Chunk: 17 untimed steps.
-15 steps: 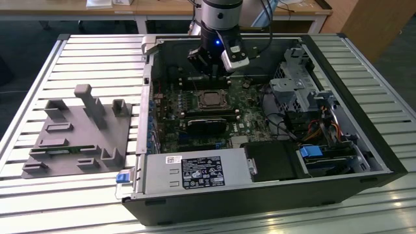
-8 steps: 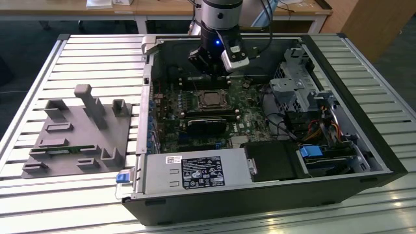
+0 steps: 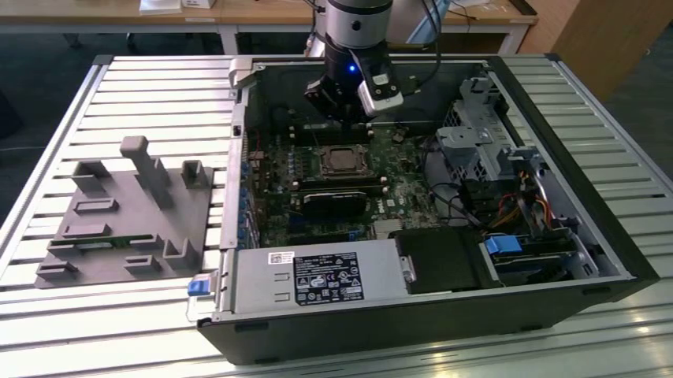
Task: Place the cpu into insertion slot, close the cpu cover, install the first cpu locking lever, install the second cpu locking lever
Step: 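Install the first cpu locking lever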
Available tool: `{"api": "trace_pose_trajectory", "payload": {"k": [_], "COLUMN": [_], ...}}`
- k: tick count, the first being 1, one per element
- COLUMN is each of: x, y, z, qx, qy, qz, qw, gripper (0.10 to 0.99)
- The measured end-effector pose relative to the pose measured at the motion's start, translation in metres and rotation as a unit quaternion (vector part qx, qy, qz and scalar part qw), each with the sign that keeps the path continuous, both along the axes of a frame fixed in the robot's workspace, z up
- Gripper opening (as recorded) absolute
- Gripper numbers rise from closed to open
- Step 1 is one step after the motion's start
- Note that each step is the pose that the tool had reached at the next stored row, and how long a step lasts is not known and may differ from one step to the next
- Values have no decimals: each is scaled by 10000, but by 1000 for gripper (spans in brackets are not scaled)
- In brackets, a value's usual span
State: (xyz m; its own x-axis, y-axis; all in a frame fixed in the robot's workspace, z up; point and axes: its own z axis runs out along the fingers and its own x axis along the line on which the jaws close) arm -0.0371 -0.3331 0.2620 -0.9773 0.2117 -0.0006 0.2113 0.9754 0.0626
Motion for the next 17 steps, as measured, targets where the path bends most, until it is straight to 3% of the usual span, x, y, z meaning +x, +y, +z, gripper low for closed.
{"api": "trace_pose_trajectory", "payload": {"k": [9,17], "x": [-1,-1], "y": [0,0], "z": [0,-3], "qx": [0,0], "qy": [-2,-2], "qz": [6,570], "qw": [10000,9984], "gripper": [106,106]}}
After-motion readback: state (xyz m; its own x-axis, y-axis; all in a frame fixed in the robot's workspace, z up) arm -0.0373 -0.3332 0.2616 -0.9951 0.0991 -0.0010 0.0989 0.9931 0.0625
